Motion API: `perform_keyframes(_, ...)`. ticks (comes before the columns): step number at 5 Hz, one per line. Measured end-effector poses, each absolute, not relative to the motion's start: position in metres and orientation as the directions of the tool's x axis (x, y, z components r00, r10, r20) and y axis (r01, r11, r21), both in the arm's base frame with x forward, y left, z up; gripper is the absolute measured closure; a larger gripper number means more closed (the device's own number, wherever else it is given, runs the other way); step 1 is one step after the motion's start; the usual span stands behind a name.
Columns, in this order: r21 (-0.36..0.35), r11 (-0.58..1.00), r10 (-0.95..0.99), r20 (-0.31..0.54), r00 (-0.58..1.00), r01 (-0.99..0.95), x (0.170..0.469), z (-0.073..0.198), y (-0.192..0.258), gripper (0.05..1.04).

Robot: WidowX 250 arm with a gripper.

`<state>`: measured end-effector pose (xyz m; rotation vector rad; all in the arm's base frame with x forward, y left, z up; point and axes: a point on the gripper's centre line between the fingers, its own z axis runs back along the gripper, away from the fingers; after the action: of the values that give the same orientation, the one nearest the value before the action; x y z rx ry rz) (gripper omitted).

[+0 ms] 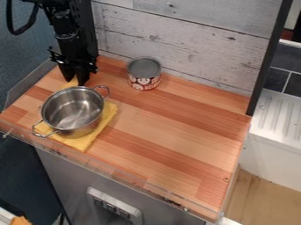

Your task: Get the brush and put on the right side of the pot

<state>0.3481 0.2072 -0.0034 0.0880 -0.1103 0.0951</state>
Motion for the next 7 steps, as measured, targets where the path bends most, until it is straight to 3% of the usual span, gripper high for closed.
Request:
perform_keyframes(1, 0.084, 0.992, 0.087, 0.098, 0.991, -0.096, 0.345, -0.001, 0.204, 0.745)
perform_keyframes(2, 0.114, 0.989, 0.084, 0.122, 0.989, -0.098, 0.341, 0.025, 0.203, 0.745)
perform_keyframes(3, 0.159, 0.985, 0.041, 0.19, 0.981, -0.071, 0.339, 0.066, 0.18, 0.745)
perform_keyframes(4, 0.157, 0.988, -0.033, 0.212, 0.977, -0.001, 0.33, 0.089, 0.128, 0.745)
perform_keyframes(6, 0.127, 0.988, -0.103, 0.114, 0.988, 0.089, 0.294, 0.068, 0.039, 0.745)
perform_keyframes(7, 0.127, 0.991, -0.05, 0.071, 0.996, 0.041, 0.275, 0.051, 0.026, 0.745)
